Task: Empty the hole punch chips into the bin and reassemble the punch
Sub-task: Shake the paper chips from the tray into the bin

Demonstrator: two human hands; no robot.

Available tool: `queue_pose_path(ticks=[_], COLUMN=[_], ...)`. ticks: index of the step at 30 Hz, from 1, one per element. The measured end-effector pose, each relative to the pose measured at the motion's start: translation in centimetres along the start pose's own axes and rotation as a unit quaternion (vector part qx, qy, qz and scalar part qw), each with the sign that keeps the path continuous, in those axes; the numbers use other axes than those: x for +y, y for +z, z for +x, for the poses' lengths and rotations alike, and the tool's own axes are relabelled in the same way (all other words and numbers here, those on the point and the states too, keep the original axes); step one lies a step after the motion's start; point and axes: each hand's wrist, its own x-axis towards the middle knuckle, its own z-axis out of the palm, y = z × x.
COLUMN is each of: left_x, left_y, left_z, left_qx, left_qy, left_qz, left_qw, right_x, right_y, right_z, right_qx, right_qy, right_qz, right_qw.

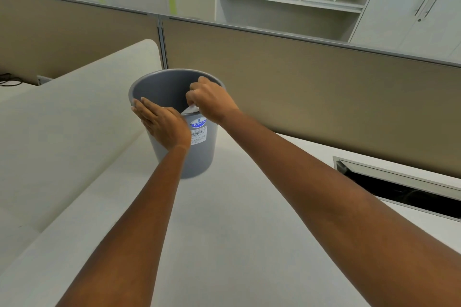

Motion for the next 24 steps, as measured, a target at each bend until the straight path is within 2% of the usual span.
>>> queue_pose_path(ticks=[6,9,10,11,13,15,18,20,21,24], left_x=[0.0,0.0,0.0,0.0,0.0,0.0,0.0,0.0,0.0,0.0], left_y=[0.0,0.0,0.0,0.0,0.0,0.0,0.0,0.0,0.0,0.0], left_z=[0.0,0.0,0.0,0.0,-0.1,-0.1,-0.1,-0.1,-0.1,-0.2], left_qx=[0.002,0.001,0.001,0.001,0.002,0.003,0.001,0.0,0.0,0.002], left_qy=[-0.001,0.001,0.002,0.003,0.004,0.001,0.0,-0.001,-0.002,0.004], left_qz=[0.002,0.0,-0.002,-0.003,-0.004,-0.002,0.001,0.004,0.003,-0.003], left_qw=[1.0,1.0,1.0,1.0,1.0,1.0,1.0,1.0,1.0,1.0], right_x=[0.7,0.8,0.9,0.9,1.2,1.5,2.3,2.5,2.4,1.6], right_y=[-0.1,-0.1,-0.1,-0.2,-0.5,-0.6,-0.2,0.2,0.2,-0.1], right_z=[-0.5,-0.9,-1.0,-1.1,-1.0,-1.0,-1.0,-1.1,-1.1,-1.1], right_qx=[0.019,0.068,0.106,0.144,0.193,0.192,0.167,0.162,0.172,0.187], right_qy=[0.002,0.08,0.138,0.202,0.309,0.37,0.419,0.426,0.414,0.331], right_qz=[-0.02,0.055,0.129,0.22,0.377,0.454,0.508,0.501,0.483,0.388], right_qw=[1.0,0.993,0.976,0.943,0.851,0.787,0.734,0.736,0.752,0.839])
